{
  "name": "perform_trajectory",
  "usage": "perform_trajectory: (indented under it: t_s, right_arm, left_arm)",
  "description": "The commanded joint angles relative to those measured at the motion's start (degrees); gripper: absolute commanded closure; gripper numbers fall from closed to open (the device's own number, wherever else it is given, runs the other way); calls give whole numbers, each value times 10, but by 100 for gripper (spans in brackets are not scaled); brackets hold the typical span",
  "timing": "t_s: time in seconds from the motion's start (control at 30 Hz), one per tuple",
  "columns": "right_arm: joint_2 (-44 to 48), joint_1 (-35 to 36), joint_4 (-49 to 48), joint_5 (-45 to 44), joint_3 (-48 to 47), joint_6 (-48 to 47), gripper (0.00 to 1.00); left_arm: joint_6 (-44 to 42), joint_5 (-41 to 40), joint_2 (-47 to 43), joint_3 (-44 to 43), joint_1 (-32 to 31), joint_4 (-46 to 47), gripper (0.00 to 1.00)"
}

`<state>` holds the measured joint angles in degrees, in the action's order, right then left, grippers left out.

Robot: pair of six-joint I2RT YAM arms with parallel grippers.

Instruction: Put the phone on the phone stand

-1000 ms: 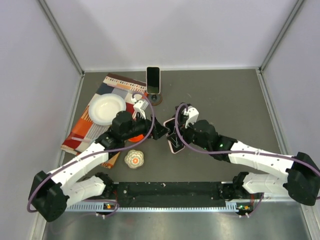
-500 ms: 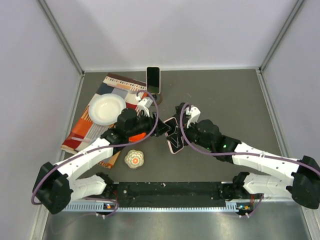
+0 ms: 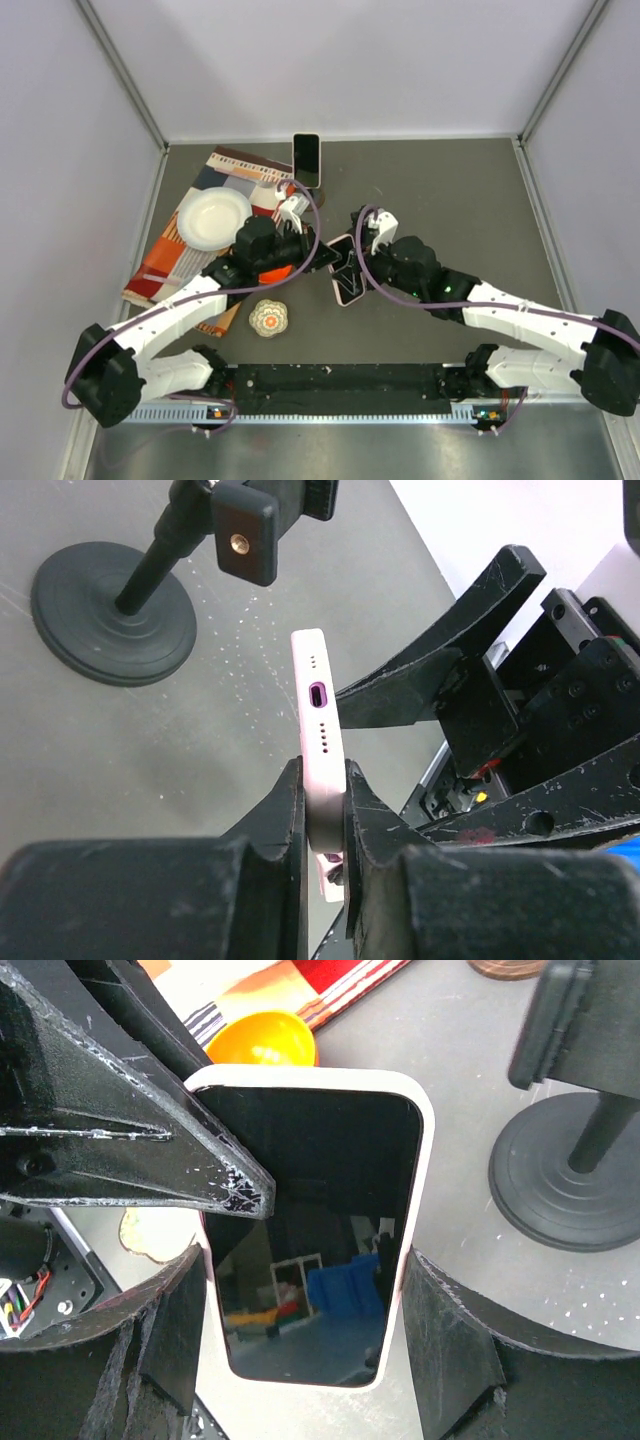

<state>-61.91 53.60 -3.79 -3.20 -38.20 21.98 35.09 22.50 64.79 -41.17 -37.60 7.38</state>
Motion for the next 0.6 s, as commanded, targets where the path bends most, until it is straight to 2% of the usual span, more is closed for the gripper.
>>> perform_trajectory:
  t_s: [0.0,0.1,0.2,0.47,0.57]
  right_arm:
    - [-20,6,10,83,-72,-36,34]
    - [-35,5,83,120,-105,-86,20]
    - [-31,4,139,157,-121,-134,13]
    - [32,-42,208,297,-125,-181,8]
    - [41,-67,208,359,-124,-171,8]
  left_arm:
    - [-87,-38,-42,-15,7,-39,100]
    - [-116,-54,-74,-13,7,-71,100]
    - [-157,-31,-104,-15,9,-117,100]
    - [-236,28,-172,-41,11,-184,100]
    - [-253,83,-173,-43,11,-182,100]
